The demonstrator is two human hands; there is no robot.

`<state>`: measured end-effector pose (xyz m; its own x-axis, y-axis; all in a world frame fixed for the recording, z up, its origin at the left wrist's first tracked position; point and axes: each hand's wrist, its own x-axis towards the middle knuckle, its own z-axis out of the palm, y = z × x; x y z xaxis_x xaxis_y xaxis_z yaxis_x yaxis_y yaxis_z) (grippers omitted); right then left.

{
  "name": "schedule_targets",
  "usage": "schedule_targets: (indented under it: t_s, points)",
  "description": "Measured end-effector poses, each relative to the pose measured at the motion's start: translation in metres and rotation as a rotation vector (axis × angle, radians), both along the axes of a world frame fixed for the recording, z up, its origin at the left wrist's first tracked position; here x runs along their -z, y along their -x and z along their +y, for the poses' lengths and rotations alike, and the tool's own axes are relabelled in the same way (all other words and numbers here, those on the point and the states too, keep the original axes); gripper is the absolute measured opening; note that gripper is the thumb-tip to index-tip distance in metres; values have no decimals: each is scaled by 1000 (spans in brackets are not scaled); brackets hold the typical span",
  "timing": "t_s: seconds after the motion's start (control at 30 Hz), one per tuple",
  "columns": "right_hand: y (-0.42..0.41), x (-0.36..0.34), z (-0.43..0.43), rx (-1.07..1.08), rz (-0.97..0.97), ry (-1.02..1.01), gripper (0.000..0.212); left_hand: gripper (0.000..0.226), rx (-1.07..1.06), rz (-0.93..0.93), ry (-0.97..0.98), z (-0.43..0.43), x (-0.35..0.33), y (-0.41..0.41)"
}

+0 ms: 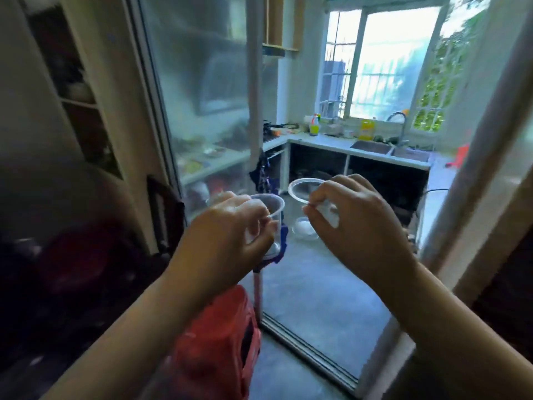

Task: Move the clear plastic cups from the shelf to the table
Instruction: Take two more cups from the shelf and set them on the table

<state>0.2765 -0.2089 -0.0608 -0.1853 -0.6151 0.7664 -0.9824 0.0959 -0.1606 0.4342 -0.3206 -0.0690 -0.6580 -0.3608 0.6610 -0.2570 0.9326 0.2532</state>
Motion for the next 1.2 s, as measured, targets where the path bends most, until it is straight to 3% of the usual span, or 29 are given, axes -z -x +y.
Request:
schedule_targets:
  t_s: [0.43, 0.73, 0.97, 1.2]
  points:
    - [-226, 28, -229, -701, -10, -162, 15, 27, -667, 4, -85, -107, 36, -263]
    - [-300, 43, -375, -922, 7, -243, 7, 24, -930, -40, -80, -218, 58, -332]
    - [-319, 59, -495, -984, 17, -314, 8, 28, -981, -43, -131, -324, 73, -356]
    - [-407, 103, -591, -1122, -79, -388, 4, 7, -1107, -60, -201, -384, 108, -434]
